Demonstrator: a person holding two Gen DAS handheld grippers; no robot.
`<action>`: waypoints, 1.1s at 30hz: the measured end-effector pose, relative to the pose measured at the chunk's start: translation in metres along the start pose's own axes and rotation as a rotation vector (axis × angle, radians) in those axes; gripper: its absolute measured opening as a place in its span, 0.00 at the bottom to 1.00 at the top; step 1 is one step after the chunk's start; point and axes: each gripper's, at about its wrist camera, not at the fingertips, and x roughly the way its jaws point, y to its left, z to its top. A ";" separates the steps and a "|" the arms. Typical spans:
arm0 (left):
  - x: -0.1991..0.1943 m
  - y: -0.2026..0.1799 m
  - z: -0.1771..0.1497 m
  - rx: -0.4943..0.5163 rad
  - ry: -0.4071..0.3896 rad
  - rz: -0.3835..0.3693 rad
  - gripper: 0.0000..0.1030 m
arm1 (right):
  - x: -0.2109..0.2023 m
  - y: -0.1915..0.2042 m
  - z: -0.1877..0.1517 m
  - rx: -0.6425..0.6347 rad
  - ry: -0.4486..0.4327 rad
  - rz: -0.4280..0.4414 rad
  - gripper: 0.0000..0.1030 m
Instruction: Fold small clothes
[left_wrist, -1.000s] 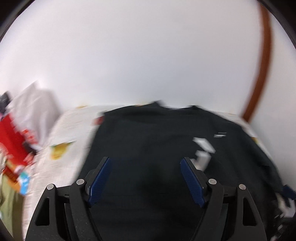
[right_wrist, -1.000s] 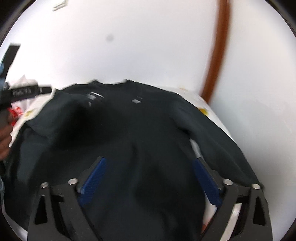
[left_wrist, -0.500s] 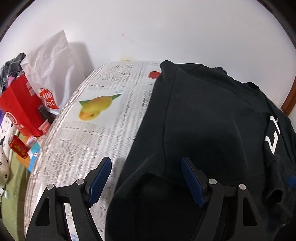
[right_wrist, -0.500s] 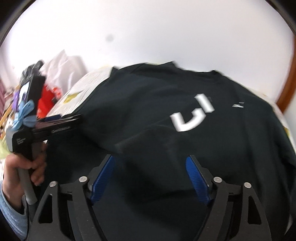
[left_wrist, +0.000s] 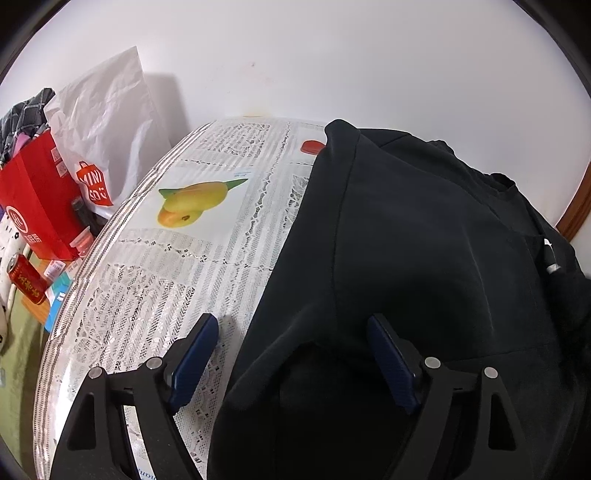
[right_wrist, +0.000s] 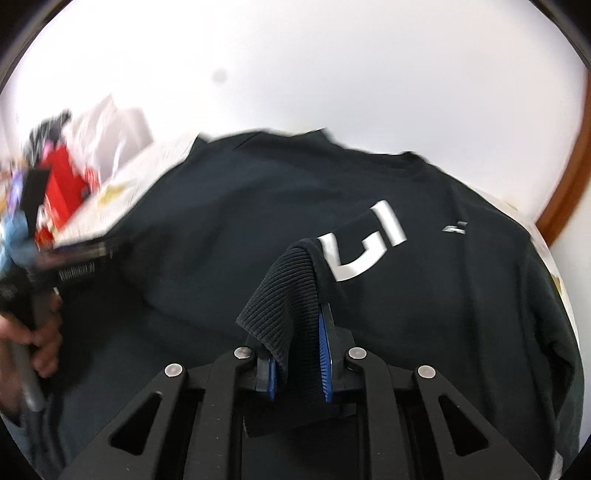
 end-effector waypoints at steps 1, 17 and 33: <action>0.000 0.000 0.000 -0.002 0.000 -0.001 0.80 | -0.006 -0.019 0.003 0.028 -0.011 -0.024 0.16; -0.006 0.002 0.001 -0.014 -0.030 -0.001 0.80 | -0.032 -0.183 -0.002 0.279 -0.040 -0.264 0.27; -0.004 0.005 -0.002 -0.016 -0.019 0.003 0.80 | -0.022 -0.183 -0.036 0.285 0.044 -0.270 0.36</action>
